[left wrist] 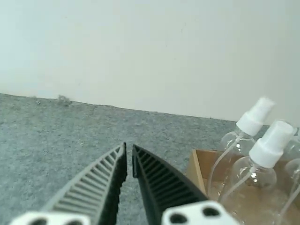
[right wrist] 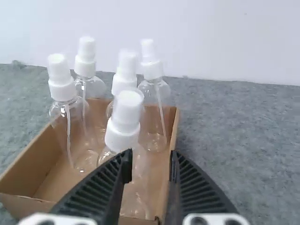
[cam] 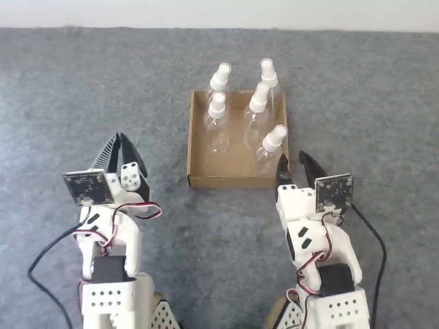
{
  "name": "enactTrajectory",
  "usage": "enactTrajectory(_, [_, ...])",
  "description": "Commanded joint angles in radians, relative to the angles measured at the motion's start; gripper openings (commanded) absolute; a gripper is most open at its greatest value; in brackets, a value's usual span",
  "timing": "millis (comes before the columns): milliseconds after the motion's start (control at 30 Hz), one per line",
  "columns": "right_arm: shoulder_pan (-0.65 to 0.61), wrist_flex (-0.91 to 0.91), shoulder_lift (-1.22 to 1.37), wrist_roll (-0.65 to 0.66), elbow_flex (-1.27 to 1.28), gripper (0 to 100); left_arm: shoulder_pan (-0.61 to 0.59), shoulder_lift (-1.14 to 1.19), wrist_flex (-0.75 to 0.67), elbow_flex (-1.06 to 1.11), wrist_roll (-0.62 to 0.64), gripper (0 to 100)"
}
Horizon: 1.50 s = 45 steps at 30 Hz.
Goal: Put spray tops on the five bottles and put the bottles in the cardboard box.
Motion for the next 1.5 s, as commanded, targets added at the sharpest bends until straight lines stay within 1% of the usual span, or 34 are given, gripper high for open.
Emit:
enactTrajectory(0, [0.015, -0.093, -0.016, -0.003, 0.023, 9.1, 0.006, -0.012, -0.106, 0.036, -0.006, 2])
enactTrajectory(67, [0.015, -0.073, -0.018, -0.003, 0.023, 9.2, 0.006, -0.011, -0.114, 0.038, -0.006, 2])
enactTrajectory(167, [0.015, -0.042, -0.018, -0.003, 0.023, 9.5, 0.015, -0.011, -0.084, 0.038, -0.005, 2])
enactTrajectory(400, [0.015, 0.022, -0.018, -0.003, 0.023, 9.5, 0.091, -0.011, 0.028, 0.038, -0.002, 2])
enactTrajectory(600, [0.015, 0.124, -0.018, -0.003, 0.023, 9.5, 0.103, -0.011, 0.121, 0.038, -0.002, 2])
enactTrajectory(733, [0.015, 0.214, -0.018, -0.003, 0.023, 9.2, 0.077, -0.012, 0.109, 0.038, 0.011, 1])
enactTrajectory(833, [0.013, 0.259, -0.018, -0.005, 0.023, 9.1, 0.041, -0.014, 0.081, 0.038, 0.098, 1])
enactTrajectory(900, [0.013, 0.269, -0.018, -0.005, 0.023, 9.1, 0.011, -0.014, 0.055, 0.038, 0.123, 1])
enactTrajectory(1133, [0.013, 0.269, -0.008, -0.006, 0.023, 9.1, -0.002, -0.014, 0.043, 0.038, 0.127, 1])
enactTrajectory(1233, [0.013, 0.306, -0.01, -0.008, 0.023, 9.1, 0.0, -0.014, 0.046, 0.038, 0.129, 1])
enactTrajectory(1333, [0.013, 0.357, -0.018, -0.006, 0.023, 9.1, 0.011, -0.014, 0.083, 0.038, 0.126, 1])
enactTrajectory(1467, [0.013, 0.426, -0.018, -0.005, 0.023, 9.1, 0.072, -0.014, 0.18, 0.038, 0.123, 1])
